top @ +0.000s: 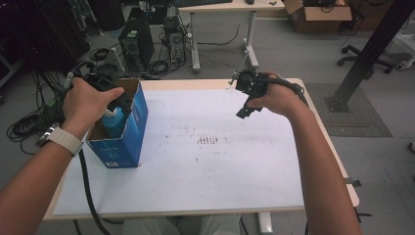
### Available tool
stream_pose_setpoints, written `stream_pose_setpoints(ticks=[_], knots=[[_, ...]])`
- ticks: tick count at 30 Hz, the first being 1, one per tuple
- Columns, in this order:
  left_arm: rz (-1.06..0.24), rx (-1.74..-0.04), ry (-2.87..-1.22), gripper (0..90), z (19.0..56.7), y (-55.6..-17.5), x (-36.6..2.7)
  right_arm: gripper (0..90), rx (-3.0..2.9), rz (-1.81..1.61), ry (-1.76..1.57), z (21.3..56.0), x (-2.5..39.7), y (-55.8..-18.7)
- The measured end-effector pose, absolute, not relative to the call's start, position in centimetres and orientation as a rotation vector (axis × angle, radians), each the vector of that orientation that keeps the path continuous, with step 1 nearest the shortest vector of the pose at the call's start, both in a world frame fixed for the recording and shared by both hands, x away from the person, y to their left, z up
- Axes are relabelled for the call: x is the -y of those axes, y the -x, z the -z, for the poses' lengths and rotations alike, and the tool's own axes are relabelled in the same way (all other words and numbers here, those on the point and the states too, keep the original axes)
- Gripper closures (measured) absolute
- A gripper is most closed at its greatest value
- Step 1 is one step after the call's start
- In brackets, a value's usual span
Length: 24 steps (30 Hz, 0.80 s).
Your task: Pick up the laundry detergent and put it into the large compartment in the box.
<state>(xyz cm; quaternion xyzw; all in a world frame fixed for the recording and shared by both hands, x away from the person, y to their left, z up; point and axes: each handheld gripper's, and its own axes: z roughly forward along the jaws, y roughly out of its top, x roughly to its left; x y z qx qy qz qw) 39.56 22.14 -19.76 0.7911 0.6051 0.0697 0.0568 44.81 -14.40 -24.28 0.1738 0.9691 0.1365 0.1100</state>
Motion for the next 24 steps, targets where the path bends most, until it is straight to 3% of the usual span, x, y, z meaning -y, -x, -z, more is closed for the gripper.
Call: stream_pose_setpoints(ticks=[24], knots=[[-0.241, -1.516, -2.596, 9.2, 17.9, -36.0, -16.5, 10.7, -2.848, -0.396, -0.517, 24.4, 14.2, -44.7]])
